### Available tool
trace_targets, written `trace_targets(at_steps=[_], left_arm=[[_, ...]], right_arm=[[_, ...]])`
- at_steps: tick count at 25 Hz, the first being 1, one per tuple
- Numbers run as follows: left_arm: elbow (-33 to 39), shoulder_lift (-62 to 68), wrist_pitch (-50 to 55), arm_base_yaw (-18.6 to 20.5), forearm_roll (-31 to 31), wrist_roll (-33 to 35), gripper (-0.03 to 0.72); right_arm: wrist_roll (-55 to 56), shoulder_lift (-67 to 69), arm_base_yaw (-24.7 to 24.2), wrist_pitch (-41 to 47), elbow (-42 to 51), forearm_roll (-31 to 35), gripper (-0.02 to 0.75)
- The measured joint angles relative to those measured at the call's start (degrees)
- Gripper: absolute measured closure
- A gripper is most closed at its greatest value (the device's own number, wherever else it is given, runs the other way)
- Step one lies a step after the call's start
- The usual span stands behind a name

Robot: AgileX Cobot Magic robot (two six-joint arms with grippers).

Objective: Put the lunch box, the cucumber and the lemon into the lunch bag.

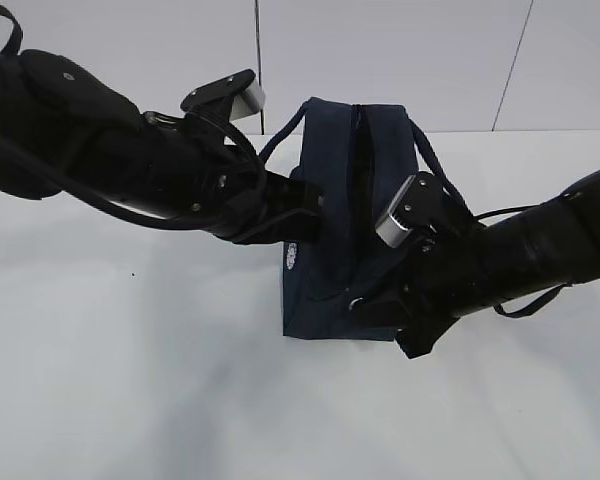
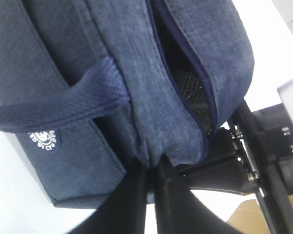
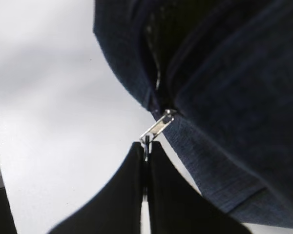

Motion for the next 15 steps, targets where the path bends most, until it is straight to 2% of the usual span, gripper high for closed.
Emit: trace_targets(at_steps=[15], left_arm=[[0.0, 0.0, 0.0, 0.0, 0.0, 0.0, 0.694]], right_arm=[[3.7, -4.3, 0.0, 0.0, 0.0, -1.8, 0.731]])
